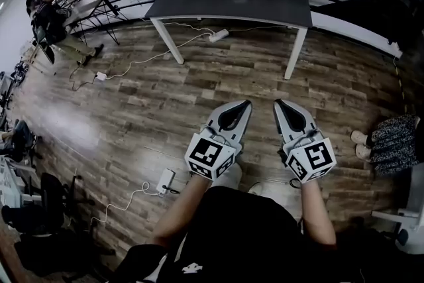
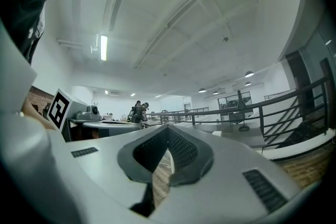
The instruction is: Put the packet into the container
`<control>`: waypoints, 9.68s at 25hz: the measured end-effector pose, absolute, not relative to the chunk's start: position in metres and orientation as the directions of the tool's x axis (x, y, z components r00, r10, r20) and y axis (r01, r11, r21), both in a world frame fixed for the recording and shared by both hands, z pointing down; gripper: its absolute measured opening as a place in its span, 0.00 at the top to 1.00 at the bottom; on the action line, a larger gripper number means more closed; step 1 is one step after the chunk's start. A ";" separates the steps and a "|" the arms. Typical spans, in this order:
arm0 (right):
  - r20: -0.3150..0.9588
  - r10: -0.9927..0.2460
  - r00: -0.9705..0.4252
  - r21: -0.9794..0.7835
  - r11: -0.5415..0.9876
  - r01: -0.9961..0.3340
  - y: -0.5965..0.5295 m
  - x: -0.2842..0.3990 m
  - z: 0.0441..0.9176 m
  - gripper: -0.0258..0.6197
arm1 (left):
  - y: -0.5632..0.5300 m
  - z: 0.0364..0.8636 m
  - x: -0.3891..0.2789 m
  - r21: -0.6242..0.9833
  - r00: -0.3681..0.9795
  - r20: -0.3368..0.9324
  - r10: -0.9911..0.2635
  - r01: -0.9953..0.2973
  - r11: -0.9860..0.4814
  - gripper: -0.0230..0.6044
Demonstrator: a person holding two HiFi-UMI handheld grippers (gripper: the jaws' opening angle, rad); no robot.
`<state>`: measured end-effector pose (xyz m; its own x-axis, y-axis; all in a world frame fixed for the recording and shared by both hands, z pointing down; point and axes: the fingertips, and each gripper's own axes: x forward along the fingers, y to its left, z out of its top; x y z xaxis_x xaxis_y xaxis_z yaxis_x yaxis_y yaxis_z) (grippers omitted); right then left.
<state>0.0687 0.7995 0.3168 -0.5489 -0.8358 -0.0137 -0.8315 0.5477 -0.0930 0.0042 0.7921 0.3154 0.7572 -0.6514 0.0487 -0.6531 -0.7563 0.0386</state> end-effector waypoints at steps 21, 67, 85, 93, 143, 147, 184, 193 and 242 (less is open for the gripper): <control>0.031 -0.835 -0.549 -0.084 0.545 -0.834 0.613 0.017 0.328 0.95 | 0.602 0.319 -0.042 0.033 0.768 0.038 -0.639 -0.640 -0.768 0.97; 0.027 -0.831 -0.555 -0.098 0.551 -0.829 0.264 0.054 0.330 0.95 | 0.257 0.343 -0.007 0.088 0.766 0.090 -0.636 -0.643 -0.761 0.97; 0.038 -0.793 -0.608 -0.093 0.603 -0.792 0.161 0.084 0.353 0.95 | 0.151 0.359 0.038 0.075 0.733 0.115 -0.670 -0.679 -0.730 0.97; 0.031 -0.806 -0.591 -0.100 0.586 -0.804 0.107 0.080 0.356 0.95 | 0.095 0.362 0.027 0.076 0.749 0.125 -0.650 -0.661 -0.747 0.97; 0.166 -0.827 -0.537 -0.066 0.534 -0.843 -0.132 0.060 0.375 0.95 | -0.165 0.383 0.011 0.163 0.843 0.101 -0.528 -0.538 -0.827 0.97; 0.202 -0.805 -0.558 -0.048 0.561 -0.826 -0.135 0.076 0.384 0.95 | -0.171 0.380 0.022 0.171 0.858 0.074 -0.507 -0.512 -0.842 0.97; 0.900 -0.035 -0.434 -0.052 0.981 -0.187 -0.083 0.045 0.621 0.20 | -0.163 0.419 0.009 0.214 0.818 0.170 -0.549 -0.575 -0.790 0.97; 0.928 -0.022 -0.371 -0.038 0.988 -0.152 -0.083 0.049 0.651 0.20 | -0.162 0.425 0.001 0.232 0.802 0.181 -0.569 -0.597 -0.768 0.97; 0.925 -0.218 -0.313 0.146 0.960 -0.238 -0.190 0.099 0.555 0.40 | -0.166 0.431 0.017 0.247 0.814 0.177 -0.553 -0.581 -0.776 0.97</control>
<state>0.0990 -0.1896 0.5554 -0.3126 -0.2180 0.9245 -0.2379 0.9603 0.1459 0.0171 -0.1656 0.4313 0.8141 -0.5529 0.1775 -0.5807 -0.7756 0.2473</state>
